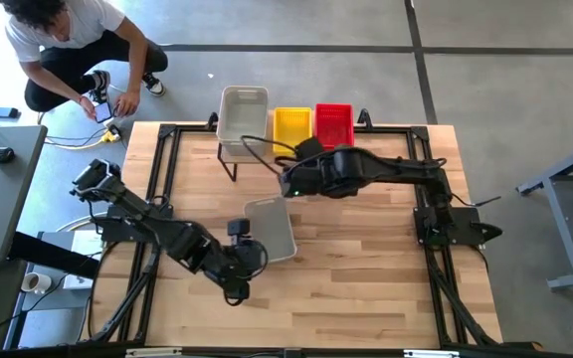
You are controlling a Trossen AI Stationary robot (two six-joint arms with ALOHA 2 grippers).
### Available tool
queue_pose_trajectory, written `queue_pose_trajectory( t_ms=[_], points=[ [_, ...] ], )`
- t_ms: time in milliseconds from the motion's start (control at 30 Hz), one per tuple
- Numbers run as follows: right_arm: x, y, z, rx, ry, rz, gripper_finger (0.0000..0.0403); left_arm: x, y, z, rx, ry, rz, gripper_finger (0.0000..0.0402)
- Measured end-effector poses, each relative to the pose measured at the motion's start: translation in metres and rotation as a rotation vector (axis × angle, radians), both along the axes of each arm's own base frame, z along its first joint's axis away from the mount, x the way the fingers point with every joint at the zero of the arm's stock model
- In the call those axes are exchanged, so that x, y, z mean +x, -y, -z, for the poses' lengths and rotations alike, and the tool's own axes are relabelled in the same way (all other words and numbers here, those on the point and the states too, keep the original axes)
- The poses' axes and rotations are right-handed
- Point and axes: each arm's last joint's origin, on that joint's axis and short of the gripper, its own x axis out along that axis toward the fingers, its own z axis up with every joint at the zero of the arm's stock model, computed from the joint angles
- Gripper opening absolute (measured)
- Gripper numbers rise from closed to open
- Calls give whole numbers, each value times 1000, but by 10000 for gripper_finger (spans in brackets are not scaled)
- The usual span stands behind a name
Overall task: Stack baskets on shelf by color
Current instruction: Stack the gray bin on top of the other gray bin on the shelf
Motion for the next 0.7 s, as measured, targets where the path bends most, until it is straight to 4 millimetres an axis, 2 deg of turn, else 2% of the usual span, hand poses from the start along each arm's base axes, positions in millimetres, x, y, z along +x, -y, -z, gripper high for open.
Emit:
queue_pose_trajectory(
  t_ms=[233, 500, 700],
  points=[
    [-17, 3, -14, -17, 10, 8, 117, 24, -8, 28, 13, -99, 49, 172],
    [-21, 2, -15, -10, -16, -5, 117, 45, -23, 65, -24, -243, 72, 172],
    [-21, 2, -15, -15, -26, -16, 117, 54, -33, 81, -99, -281, 82, 172]
  ],
)
